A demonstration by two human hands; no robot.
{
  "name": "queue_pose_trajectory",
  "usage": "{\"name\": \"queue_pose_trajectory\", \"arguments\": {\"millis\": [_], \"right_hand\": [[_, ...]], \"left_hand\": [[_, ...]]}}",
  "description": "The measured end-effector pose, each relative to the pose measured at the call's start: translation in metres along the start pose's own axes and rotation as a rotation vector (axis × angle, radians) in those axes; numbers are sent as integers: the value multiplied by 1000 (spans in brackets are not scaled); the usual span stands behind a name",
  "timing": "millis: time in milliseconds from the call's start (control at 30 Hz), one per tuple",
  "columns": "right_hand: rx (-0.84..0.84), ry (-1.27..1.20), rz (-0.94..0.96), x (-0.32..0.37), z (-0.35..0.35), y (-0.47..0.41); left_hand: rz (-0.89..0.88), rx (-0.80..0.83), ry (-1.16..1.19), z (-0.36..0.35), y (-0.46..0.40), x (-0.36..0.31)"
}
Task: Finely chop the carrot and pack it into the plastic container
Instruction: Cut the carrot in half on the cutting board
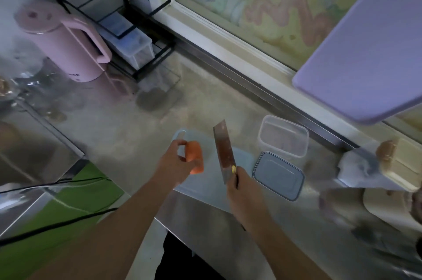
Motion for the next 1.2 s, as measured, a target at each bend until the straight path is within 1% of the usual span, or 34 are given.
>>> {"name": "queue_pose_trajectory", "arguments": {"millis": [133,300,433,567,700,800,967,1067,1200], "right_hand": [[-13,66,-44,7,-12,-12],[-13,23,-80,19,-26,-16],[11,-19,-100,29,-37,-22],[11,45,-70,38,-39,-27],[38,135,-62,40,-43,-30],[55,174,-43,44,-45,-28],[65,162,-39,46,-47,-25],[70,158,-34,46,-47,-23],[59,175,-34,44,-46,-20]], "left_hand": [[-47,44,-2,-7,-10,-4],[-117,29,-14,1,-17,7],[-105,86,64,1,-20,13],[-57,95,205,-1,-24,16],[-42,103,231,0,-25,15],[-59,93,234,3,-23,11],[-81,61,222,5,-22,9],[-116,47,173,5,-22,6],[-107,22,183,3,-20,5]]}}
Point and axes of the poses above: each hand's wrist, its own y-axis away from the middle knuckle, its own z-axis out of the back of the hand, x = y × z, the point moved 7 cm from there along -y, towards the middle knuckle, and after that the axes turned 6 degrees about y, right-handed, at the moved point
